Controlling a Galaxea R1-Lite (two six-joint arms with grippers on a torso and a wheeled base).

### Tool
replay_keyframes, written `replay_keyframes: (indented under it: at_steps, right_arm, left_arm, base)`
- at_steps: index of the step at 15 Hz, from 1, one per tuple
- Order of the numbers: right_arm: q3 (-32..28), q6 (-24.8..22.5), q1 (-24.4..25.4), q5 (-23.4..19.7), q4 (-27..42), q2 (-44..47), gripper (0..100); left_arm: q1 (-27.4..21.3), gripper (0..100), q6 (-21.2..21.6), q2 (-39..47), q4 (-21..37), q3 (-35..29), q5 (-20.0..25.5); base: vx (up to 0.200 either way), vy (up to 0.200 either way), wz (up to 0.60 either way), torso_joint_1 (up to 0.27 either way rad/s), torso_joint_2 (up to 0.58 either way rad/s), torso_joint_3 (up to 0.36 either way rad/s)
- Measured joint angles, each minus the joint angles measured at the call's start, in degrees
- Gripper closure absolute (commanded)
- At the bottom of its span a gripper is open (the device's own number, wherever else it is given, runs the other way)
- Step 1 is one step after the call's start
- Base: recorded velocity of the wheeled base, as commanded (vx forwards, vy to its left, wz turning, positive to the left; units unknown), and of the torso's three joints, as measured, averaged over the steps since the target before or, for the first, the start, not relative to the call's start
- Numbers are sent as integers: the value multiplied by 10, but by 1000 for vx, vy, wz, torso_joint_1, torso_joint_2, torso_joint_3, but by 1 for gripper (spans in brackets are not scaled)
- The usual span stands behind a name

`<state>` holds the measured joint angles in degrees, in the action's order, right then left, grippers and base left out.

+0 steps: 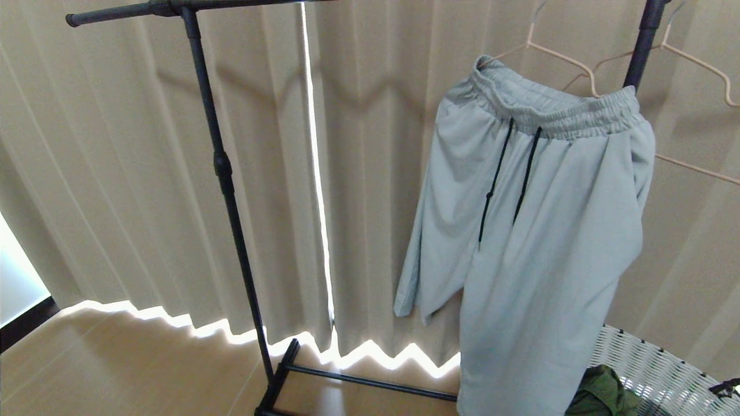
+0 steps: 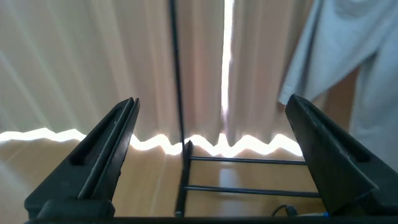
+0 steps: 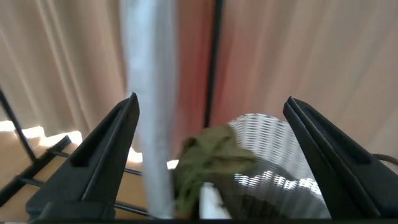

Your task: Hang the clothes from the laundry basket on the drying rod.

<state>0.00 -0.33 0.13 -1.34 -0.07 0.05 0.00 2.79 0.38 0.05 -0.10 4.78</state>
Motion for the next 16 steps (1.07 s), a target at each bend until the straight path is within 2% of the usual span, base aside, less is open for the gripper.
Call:
replay_keyframes:
  at_steps: [1,5,6,9,12,16]
  right_arm:
    - [0,-2,1,-1,1,0,0]
    - [0,-21,1,0,7,0,0]
    - [-1,-28,0,0,16,0,0]
    - [-49,-63,6,4,116,37,0]
    - [-89,-130,9,7,165,152,0]
    - [-135,-189,11,19,132,382,0]
  left_arm:
    - [0,0,-1,0,0,0,0]
    - [0,0,-1,0,0,0,0]
    - [0,0,-1,0,0,0,0]
    - [0,0,-1,0,0,0,1]
    - [0,0,0,0,0,0,8]
    - [0,0,-2,0,0,0,12]
  base:
    - [0,0,0,0,0,0]
    - [200,0,0,-2,4,1]
    - [0,0,0,0,0,0]
    - [0,0,0,0,0,0]
    - [0,0,0,0,0,0]
    - [0,0,0,0,0,0]
